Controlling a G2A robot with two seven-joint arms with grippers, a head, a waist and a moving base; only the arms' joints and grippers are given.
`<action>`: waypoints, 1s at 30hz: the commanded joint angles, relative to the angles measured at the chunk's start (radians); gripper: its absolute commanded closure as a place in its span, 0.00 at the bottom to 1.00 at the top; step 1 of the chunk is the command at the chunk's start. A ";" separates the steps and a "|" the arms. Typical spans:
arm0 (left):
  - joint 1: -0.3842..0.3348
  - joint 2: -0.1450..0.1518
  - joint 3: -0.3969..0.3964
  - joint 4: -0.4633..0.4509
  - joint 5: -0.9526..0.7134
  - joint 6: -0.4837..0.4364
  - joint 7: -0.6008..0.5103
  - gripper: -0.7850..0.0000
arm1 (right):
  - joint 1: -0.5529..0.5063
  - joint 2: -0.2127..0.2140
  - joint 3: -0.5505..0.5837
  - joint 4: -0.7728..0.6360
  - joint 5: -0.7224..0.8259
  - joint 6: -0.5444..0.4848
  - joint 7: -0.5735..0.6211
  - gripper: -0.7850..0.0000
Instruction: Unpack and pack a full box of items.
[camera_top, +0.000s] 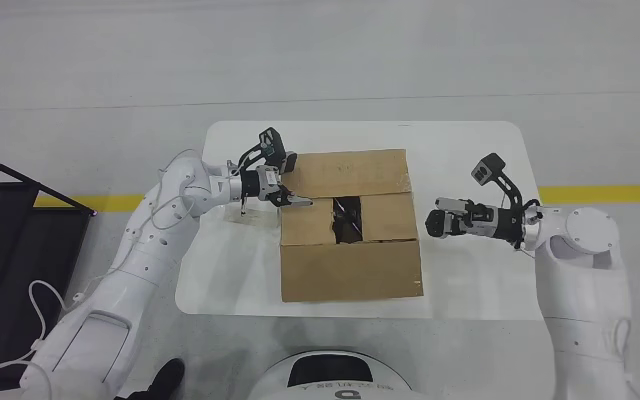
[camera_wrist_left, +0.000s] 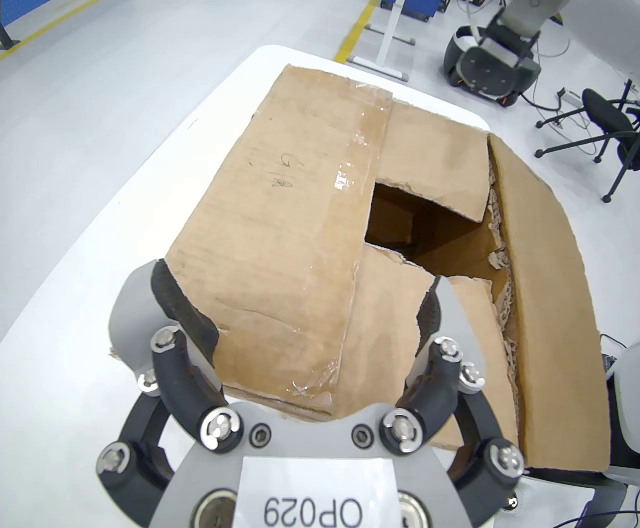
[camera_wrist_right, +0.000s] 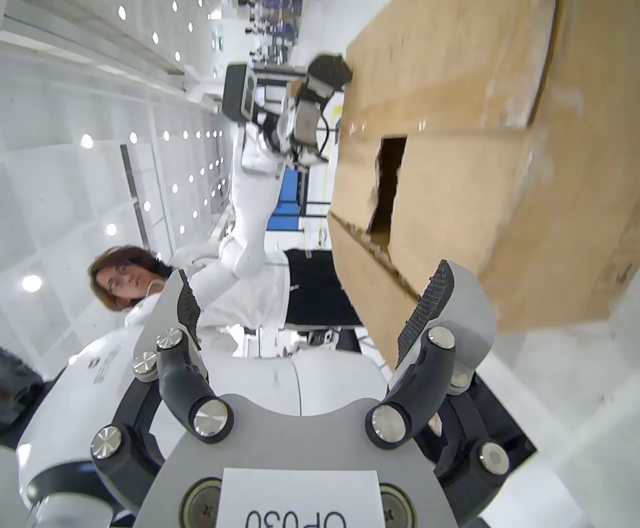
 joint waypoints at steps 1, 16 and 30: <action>0.000 0.000 0.000 0.000 0.000 0.000 0.000 0.00 | -0.048 0.017 0.002 -0.029 0.002 0.002 0.000 0.00; 0.000 0.000 0.000 0.000 0.000 0.000 0.000 0.00 | -0.042 0.091 -0.155 -0.016 -0.201 0.088 -0.011 0.00; 0.000 0.000 0.000 0.000 0.000 0.000 0.000 0.00 | 0.023 0.102 -0.240 0.013 0.112 0.107 -0.002 0.00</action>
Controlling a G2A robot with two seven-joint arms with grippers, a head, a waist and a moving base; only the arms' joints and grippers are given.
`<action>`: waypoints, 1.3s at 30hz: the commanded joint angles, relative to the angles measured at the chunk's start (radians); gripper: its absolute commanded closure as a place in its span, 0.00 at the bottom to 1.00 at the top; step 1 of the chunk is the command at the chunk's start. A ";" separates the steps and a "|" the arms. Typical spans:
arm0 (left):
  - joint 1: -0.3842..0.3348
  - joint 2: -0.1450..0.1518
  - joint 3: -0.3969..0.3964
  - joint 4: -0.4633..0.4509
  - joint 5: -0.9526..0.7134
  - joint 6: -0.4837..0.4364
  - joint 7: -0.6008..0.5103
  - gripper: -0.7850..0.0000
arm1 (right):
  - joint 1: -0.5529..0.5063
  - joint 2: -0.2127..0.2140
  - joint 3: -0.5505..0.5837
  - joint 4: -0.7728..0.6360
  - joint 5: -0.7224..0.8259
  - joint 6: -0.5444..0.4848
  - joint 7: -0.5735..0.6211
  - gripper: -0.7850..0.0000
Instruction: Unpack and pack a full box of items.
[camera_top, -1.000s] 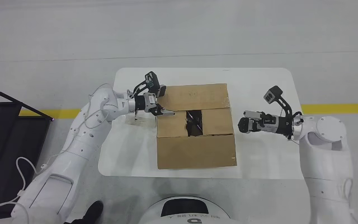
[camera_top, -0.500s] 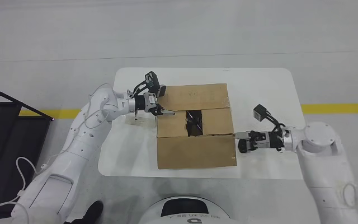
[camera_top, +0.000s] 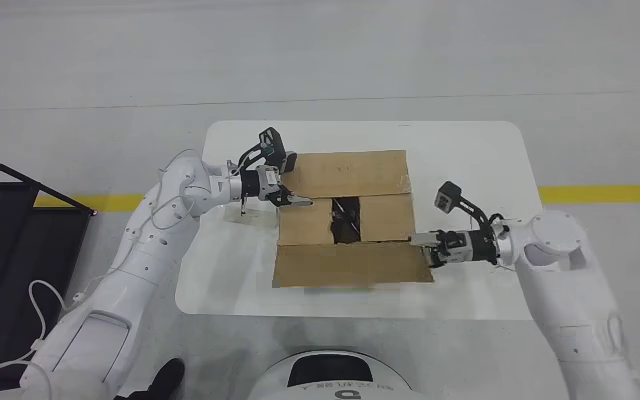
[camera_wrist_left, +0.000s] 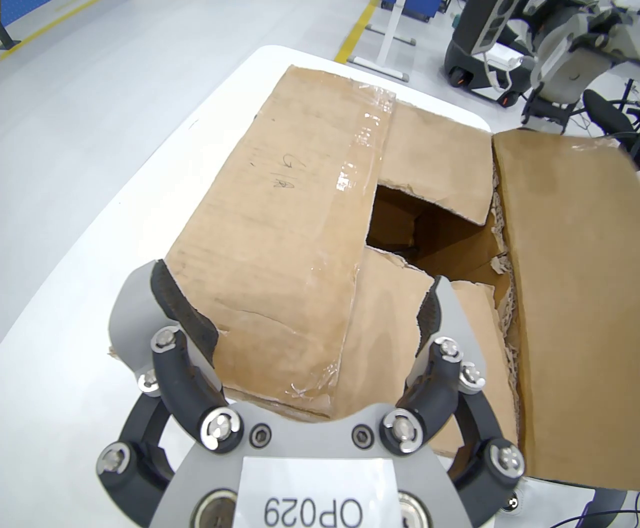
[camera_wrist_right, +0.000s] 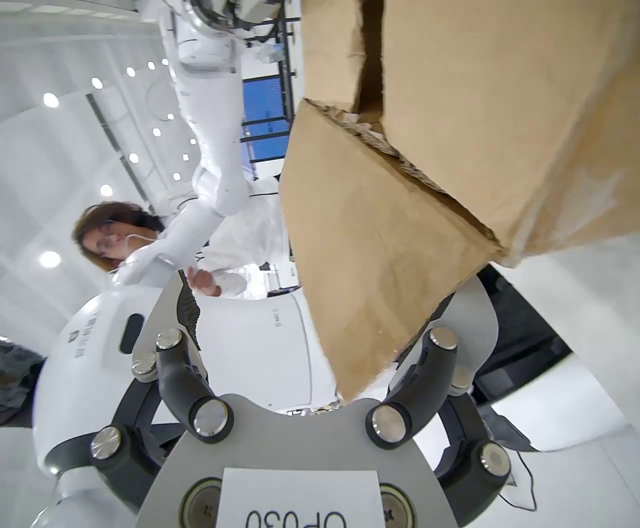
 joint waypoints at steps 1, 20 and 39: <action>0.000 0.000 0.000 0.000 0.000 0.000 0.000 0.00 | 0.021 0.000 -0.001 0.027 0.046 0.011 -0.012 0.00; 0.060 0.034 -0.141 -0.045 -0.050 0.006 0.112 0.00 | 0.108 -0.012 -0.076 0.060 0.084 -0.038 -0.271 0.00; 0.267 0.078 -0.263 -0.108 0.039 0.199 0.141 0.00 | 0.226 -0.021 -0.188 0.109 -0.026 -0.112 -0.360 0.00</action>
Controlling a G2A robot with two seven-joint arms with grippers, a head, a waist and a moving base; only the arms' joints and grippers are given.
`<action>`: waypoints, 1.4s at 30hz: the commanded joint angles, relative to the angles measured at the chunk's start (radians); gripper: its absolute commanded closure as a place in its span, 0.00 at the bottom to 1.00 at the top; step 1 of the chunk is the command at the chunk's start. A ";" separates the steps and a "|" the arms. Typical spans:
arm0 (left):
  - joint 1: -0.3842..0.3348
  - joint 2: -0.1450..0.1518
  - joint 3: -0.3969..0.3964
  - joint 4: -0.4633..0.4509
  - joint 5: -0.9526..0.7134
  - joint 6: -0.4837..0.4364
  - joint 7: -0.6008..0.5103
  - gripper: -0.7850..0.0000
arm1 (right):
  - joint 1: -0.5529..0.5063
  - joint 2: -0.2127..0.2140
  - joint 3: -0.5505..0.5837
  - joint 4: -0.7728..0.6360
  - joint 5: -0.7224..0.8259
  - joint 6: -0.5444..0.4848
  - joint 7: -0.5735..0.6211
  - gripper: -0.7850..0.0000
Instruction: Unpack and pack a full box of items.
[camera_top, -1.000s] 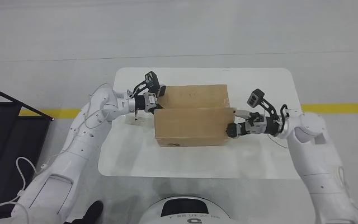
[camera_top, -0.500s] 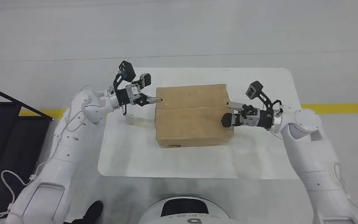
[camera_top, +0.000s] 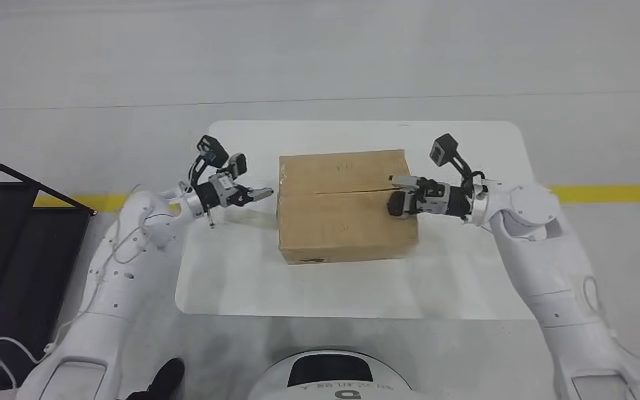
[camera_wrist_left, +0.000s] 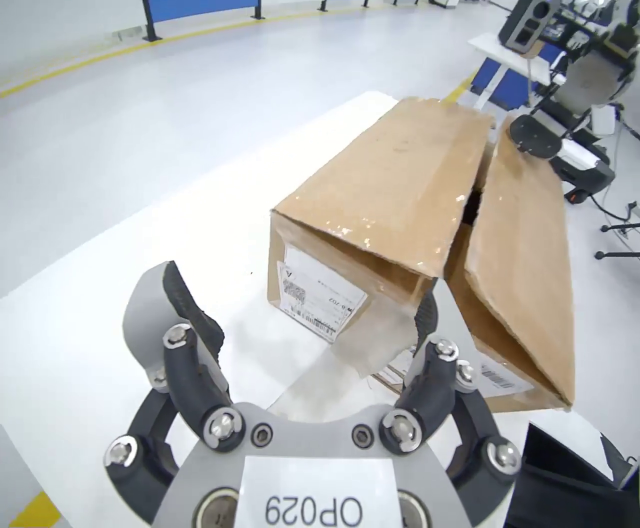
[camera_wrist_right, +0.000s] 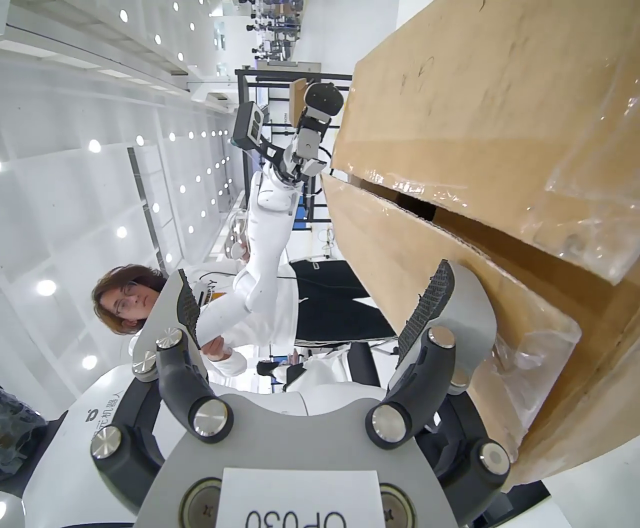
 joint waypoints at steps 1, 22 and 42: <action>0.010 0.000 0.000 0.000 0.011 0.032 0.013 0.00 | 0.016 -0.001 -0.009 0.010 -0.012 -0.013 -0.008 0.00; -0.023 -0.024 0.092 -0.028 0.109 0.324 -0.129 0.00 | 0.125 -0.013 -0.106 0.118 -0.104 -0.027 -0.071 0.00; -0.214 -0.088 0.287 0.069 0.112 0.319 -0.224 0.00 | 0.116 -0.009 -0.086 0.115 -0.089 -0.040 -0.079 0.00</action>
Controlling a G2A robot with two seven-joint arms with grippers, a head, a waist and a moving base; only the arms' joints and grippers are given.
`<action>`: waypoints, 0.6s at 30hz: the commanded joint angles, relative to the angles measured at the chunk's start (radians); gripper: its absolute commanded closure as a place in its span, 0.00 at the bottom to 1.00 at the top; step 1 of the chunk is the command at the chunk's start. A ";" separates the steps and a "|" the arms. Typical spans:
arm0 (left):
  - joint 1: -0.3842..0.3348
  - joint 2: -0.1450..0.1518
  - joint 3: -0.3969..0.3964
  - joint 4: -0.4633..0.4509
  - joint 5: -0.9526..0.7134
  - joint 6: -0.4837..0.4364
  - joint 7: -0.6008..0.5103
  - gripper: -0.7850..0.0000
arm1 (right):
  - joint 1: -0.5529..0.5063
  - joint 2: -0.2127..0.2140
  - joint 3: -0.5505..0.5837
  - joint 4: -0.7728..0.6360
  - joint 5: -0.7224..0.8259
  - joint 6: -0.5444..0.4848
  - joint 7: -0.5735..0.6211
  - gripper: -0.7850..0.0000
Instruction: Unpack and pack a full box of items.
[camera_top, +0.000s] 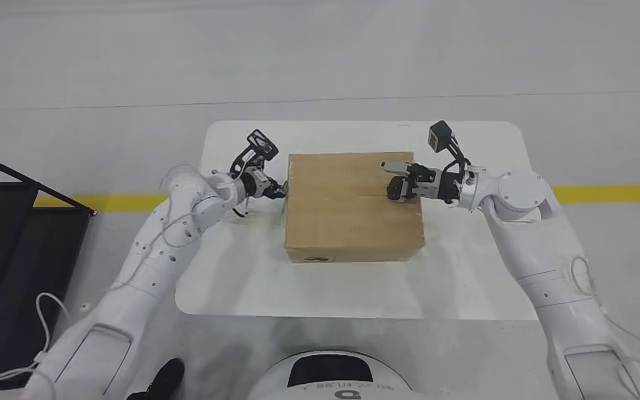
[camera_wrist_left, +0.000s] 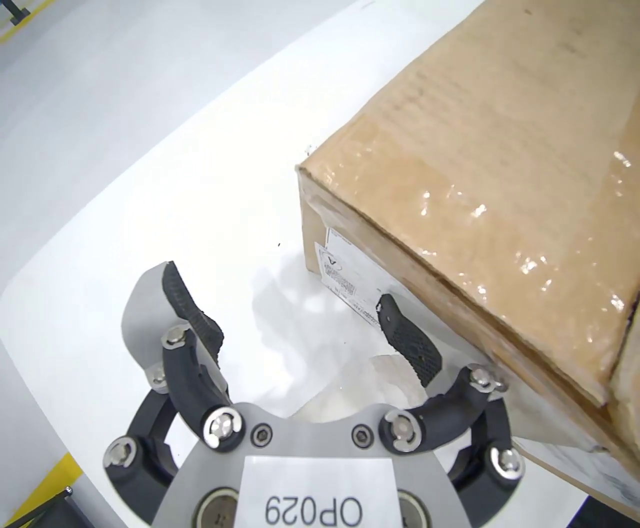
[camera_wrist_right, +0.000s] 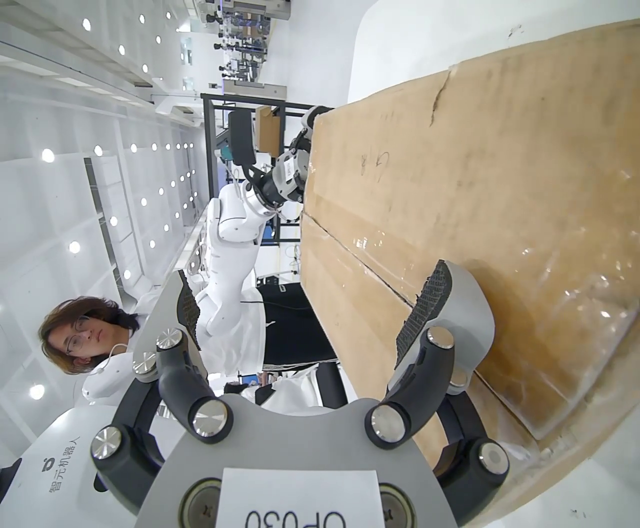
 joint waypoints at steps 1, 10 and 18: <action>-0.022 -0.008 0.017 0.011 -0.003 0.002 -0.001 0.00 | 0.000 0.000 0.000 0.000 0.000 0.000 0.000 0.00; -0.079 -0.036 0.081 0.059 0.019 0.023 -0.003 0.00 | 0.000 0.000 0.000 0.000 0.000 0.000 0.000 0.00; -0.017 -0.011 -0.003 0.052 -0.006 0.000 0.040 0.00 | 0.000 0.000 0.000 0.000 0.000 0.000 0.000 0.00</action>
